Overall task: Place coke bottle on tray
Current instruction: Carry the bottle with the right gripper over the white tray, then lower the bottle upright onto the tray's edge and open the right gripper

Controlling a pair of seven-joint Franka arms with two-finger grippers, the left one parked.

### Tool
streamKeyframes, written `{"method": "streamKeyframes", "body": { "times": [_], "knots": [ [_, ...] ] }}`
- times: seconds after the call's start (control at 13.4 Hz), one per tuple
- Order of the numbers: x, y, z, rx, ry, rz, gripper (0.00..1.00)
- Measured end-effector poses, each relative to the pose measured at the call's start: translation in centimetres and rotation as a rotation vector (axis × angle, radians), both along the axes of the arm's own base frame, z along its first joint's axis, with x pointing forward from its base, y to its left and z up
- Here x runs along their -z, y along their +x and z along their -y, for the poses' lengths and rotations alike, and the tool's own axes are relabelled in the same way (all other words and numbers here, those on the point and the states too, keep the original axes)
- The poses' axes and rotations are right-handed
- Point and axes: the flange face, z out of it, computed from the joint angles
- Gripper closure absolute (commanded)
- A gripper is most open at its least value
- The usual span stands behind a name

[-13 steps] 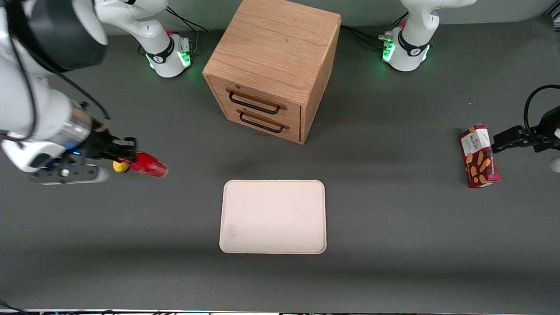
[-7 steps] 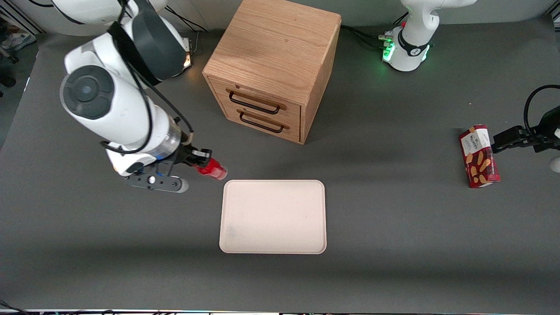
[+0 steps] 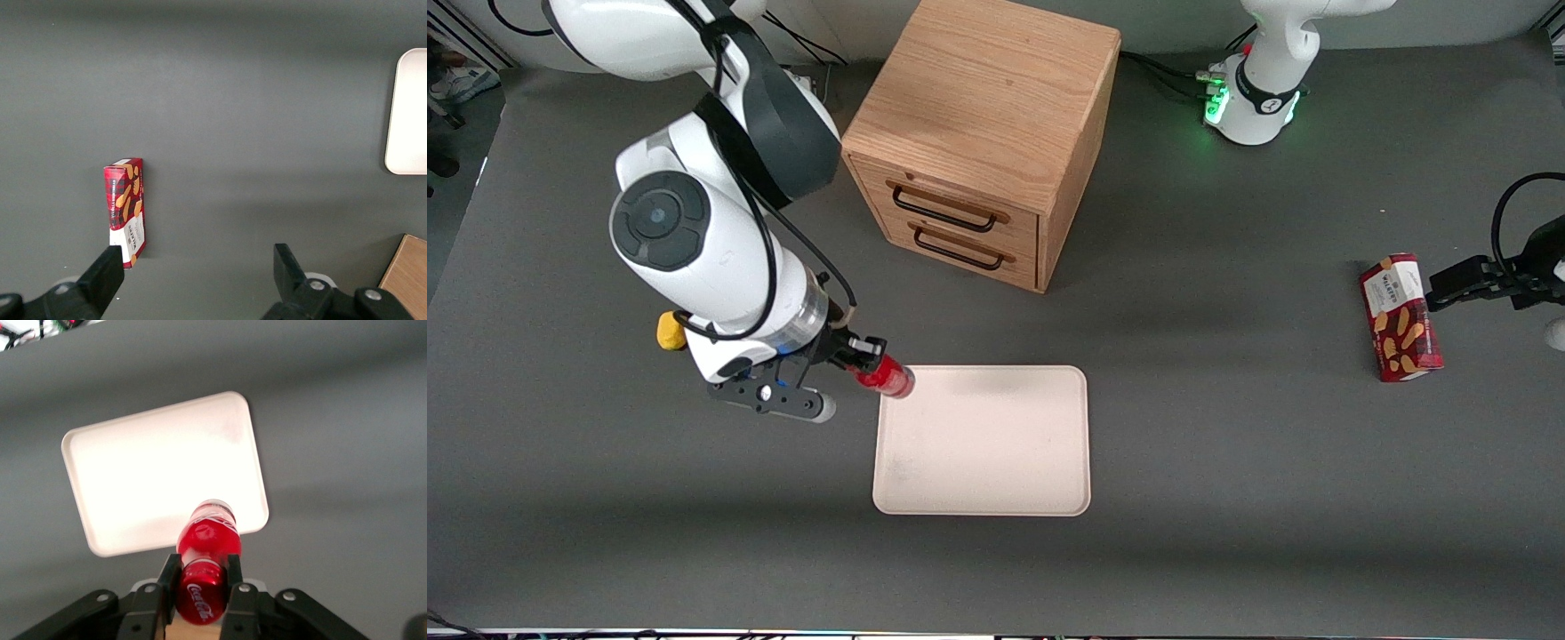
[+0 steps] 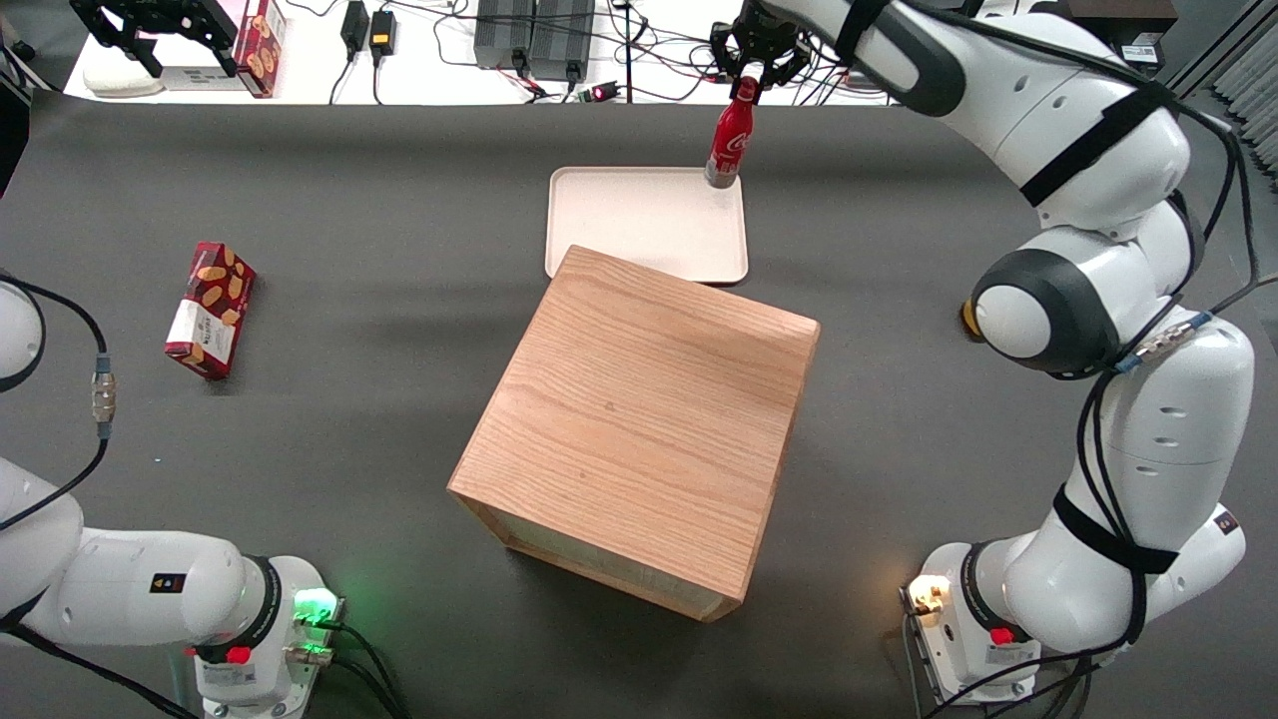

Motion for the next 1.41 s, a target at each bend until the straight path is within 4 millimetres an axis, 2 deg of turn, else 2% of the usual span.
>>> {"method": "streamKeyframes", "body": {
  "times": [0.45, 0.82, 1.04, 1.41],
  "knots": [
    [8.7, 3.2, -0.7, 0.004, -0.013, 0.016, 1.00],
    [15.2, 3.8, -0.7, -0.009, -0.058, 0.022, 1.00],
    [17.2, 4.0, -0.2, -0.007, -0.082, 0.006, 1.00],
    [17.9, 3.9, -0.1, -0.007, -0.086, 0.000, 1.00]
  ]
}}
